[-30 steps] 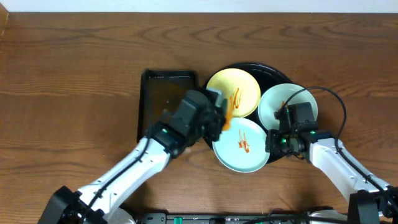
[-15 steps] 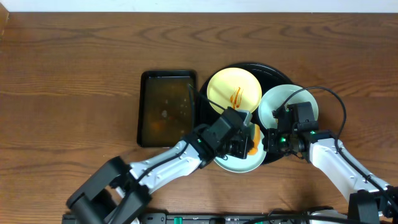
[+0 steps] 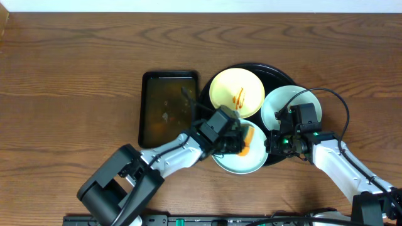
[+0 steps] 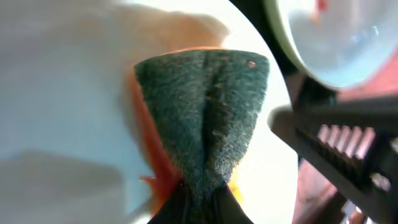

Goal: Clean dirty plates on tray and stack at the side
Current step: 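Scrub the front pale blue plate with the sponge, right gripper holding rim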

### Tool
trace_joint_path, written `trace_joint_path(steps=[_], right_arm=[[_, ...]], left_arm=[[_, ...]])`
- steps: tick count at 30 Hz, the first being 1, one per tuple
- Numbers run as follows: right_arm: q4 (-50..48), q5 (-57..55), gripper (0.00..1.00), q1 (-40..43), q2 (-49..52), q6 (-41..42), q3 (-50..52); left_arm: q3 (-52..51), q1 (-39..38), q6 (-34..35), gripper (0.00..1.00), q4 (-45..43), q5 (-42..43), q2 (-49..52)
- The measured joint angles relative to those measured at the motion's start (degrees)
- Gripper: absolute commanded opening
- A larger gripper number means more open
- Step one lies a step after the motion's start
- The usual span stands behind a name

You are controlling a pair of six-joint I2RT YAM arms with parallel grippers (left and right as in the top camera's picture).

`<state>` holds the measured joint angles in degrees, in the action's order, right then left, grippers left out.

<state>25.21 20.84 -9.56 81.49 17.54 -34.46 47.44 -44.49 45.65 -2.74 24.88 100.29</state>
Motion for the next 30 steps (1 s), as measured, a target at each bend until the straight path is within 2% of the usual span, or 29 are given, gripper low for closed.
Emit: trace_joint_path(steps=[9, 15, 17, 18, 22, 25, 27, 30], right_arm=[[0.0, 0.5, 0.01, 0.0, 0.0, 0.1, 0.0], [1.1, -1.2, 0.01, 0.0, 0.0, 0.1, 0.0], [1.2, -1.4, 0.1, 0.0, 0.0, 0.1, 0.0], [1.2, -1.5, 0.19, 0.0, 0.0, 0.1, 0.0], [1.6, -2.4, 0.23, 0.0, 0.0, 0.3, 0.0], [1.7, -2.5, 0.27, 0.0, 0.0, 0.3, 0.0], [2.0, -2.4, 0.25, 0.0, 0.0, 0.3, 0.0], [2.7, -1.9, 0.15, 0.0, 0.0, 0.3, 0.0]], left_arm=[[0.1, 7.9, -2.1, 0.07, 2.6, 1.6, -1.2], [0.0, 8.8, -8.7, 0.07, 6.6, 0.5, -12.5], [0.1, 8.8, -11.7, 0.07, 10.4, -3.3, -17.2], [0.2, 8.9, -12.7, 0.07, 11.5, -4.6, -17.8], [0.2, 10.8, -16.4, 0.08, 17.1, -11.5, -18.4], [0.2, 14.2, -18.1, 0.08, 17.4, -14.6, -18.4], [0.2, 16.3, -18.8, 0.08, 17.8, -16.0, -18.4], [0.2, 19.9, -19.1, 0.08, 18.6, -18.0, -18.4]])
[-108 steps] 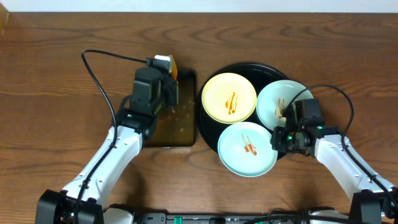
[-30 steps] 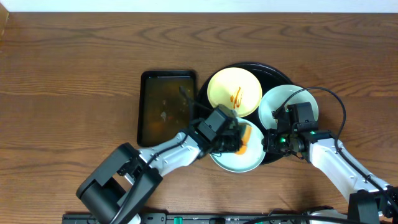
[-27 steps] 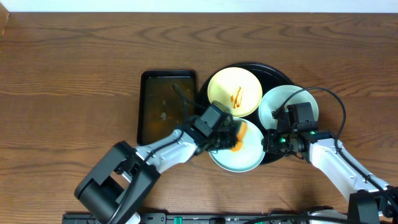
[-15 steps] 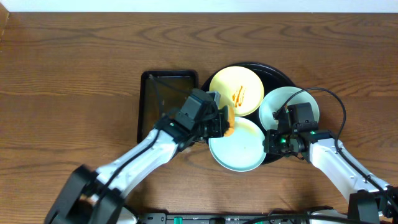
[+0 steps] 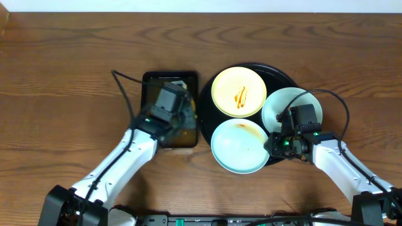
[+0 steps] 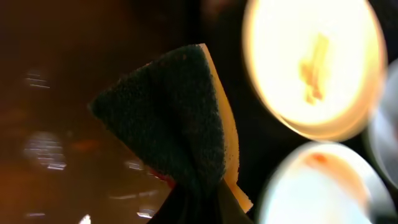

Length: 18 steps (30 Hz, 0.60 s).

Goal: Clean dirty plates on tray and stack at the side
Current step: 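Scrub the front pale blue plate with the sponge, right gripper holding rim, then lift the front pale blue plate with the right gripper toward the right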

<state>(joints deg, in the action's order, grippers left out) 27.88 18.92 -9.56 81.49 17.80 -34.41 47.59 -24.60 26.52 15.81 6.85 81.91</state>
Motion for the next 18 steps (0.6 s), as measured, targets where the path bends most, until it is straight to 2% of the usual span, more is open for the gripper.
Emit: trace_joint_path(steps=[3, 11, 14, 18], right_arm=[[0.0, 0.4, 0.01, 0.0, 0.0, 0.1, 0.3], [-4.9, 0.8, 0.01, 0.0, 0.0, -0.3, 0.7], [-1.4, 0.6, 0.01, 0.0, -0.1, -1.5, -0.6], [6.4, -4.1, 0.01, 0.0, -3.0, -3.8, -8.0]], left_arm=[[0.0, 3.7, -0.1, 0.08, 1.0, -1.7, 0.0], [0.0, 6.2, -0.7, 0.08, 3.4, -2.8, 0.0], [0.0, 6.2, -0.9, 0.08, 3.5, -2.8, 0.0], [0.0, 6.2, -0.9, 0.08, 3.7, -2.8, 0.0]])
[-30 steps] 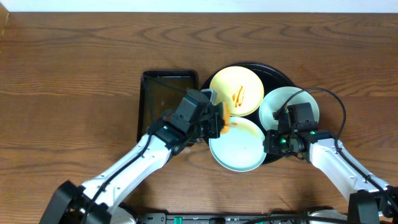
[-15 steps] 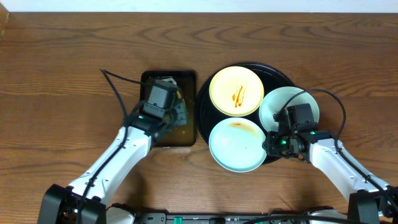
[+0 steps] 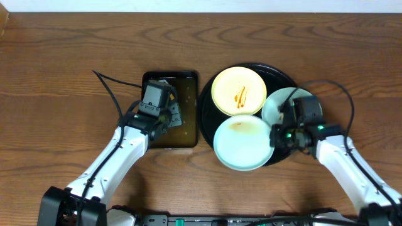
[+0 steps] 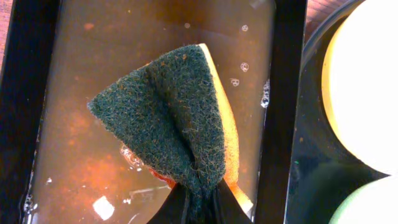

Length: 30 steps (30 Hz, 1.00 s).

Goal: Clean dirty plates on tray and stack at the side
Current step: 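Lift the front pale blue plate with the right gripper toward the right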

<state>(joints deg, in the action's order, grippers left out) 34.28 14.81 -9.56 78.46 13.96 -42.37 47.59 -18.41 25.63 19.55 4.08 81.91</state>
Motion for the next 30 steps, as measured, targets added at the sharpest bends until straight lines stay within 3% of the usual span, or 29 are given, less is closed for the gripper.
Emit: trace_joint_path(steps=[9, 22, 30], right_arm=[[7.4, -14.1, 0.01, -0.6, -3.5, -5.6, -10.8], [5.5, -52.5, 0.01, -26.3, -3.5, -15.3, -15.6], [-0.3, -68.4, 0.01, -31.2, -3.5, -20.1, -15.7]], left_arm=[[0.0, 0.0, 0.0, 0.08, 0.0, 0.0, 0.0], [0.0, 0.0, 0.0, 0.08, 0.0, 0.0, 0.0], [0.0, 0.0, 0.0, 0.08, 0.0, 0.0, 0.0]])
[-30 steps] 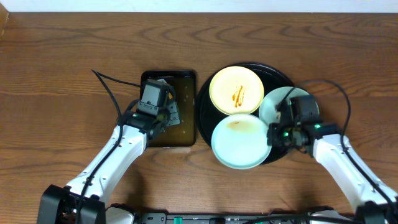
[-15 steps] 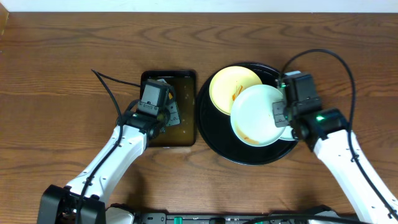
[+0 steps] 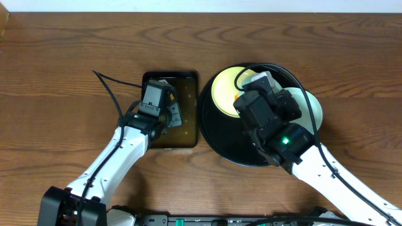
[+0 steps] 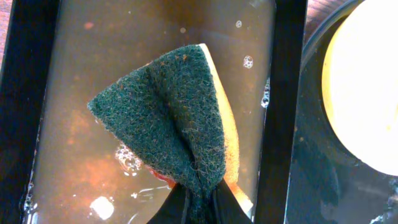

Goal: Clean dirty plates on tray and stack at the side
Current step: 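Lift the front pale blue plate with the right gripper toward the right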

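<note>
My left gripper (image 4: pixel 198 198) is shut on the green-and-yellow sponge (image 4: pixel 168 112), held over brown water in the black basin (image 4: pixel 289 93). Overhead, the same gripper (image 3: pixel 171 113) sits over the basin (image 3: pixel 151 81). The round black tray (image 3: pixel 232 150) has a bare front. A yellow plate (image 3: pixel 223 94) with an orange smear lies at its back left and shows at the edge of the left wrist view (image 4: pixel 367 93). A pale plate (image 3: pixel 312 110) peeks out on the right. My right arm (image 3: pixel 270 119) is raised over the tray and hides its own fingers. The light blue plate is out of view.
Brown wooden table (image 3: pixel 75 63) all round. A black cable (image 3: pixel 113 94) loops from the left arm beside the basin. The right arm's cable (image 3: pixel 301 81) arcs over the tray's back right.
The right arm has risen high over the tray from its right side. The light blue plate no longer lies at the tray's front. The left gripper and sponge have stayed over the basin.
At first the left gripper pressed the sponge on the light blue plate while the right gripper held at its right rim. Then the sponge was over the basin water and stayed there. Now the blue plate is gone from the tray's front, with the right arm raised above.
</note>
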### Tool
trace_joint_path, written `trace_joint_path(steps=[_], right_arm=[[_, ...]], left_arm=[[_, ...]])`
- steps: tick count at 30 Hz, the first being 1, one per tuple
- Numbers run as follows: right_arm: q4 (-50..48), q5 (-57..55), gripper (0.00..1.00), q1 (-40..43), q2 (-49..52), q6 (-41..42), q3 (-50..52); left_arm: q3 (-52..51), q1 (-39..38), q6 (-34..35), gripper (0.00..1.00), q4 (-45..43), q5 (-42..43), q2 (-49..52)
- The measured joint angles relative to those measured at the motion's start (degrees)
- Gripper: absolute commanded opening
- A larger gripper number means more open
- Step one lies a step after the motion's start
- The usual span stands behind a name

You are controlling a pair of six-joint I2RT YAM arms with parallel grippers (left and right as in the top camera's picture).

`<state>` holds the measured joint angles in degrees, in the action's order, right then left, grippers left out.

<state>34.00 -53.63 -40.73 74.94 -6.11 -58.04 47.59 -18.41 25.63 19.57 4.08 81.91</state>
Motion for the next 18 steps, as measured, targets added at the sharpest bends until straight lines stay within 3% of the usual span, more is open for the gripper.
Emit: trace_joint_path(steps=[5, 10, 14, 18], right_arm=[[-2.6, -1.8, 0.01, -1.2, 0.0, -7.3, 0.0], [-3.9, -3.7, 0.01, -1.7, 0.0, -8.2, 0.0], [-4.3, -4.0, 0.01, -1.7, 0.0, -7.3, 0.0], [-3.5, -2.9, 0.01, -0.8, 0.0, -1.1, 0.0]], left_arm=[[0.0, 0.0, 0.0, 0.08, 0.0, 0.0, 0.0], [0.0, 0.0, 0.0, 0.08, 0.0, 0.0, 0.0], [0.0, 0.0, 0.0, 0.08, 0.0, 0.0, 0.0], [0.0, 0.0, 0.0, 0.08, 0.0, 0.0, 0.0]])
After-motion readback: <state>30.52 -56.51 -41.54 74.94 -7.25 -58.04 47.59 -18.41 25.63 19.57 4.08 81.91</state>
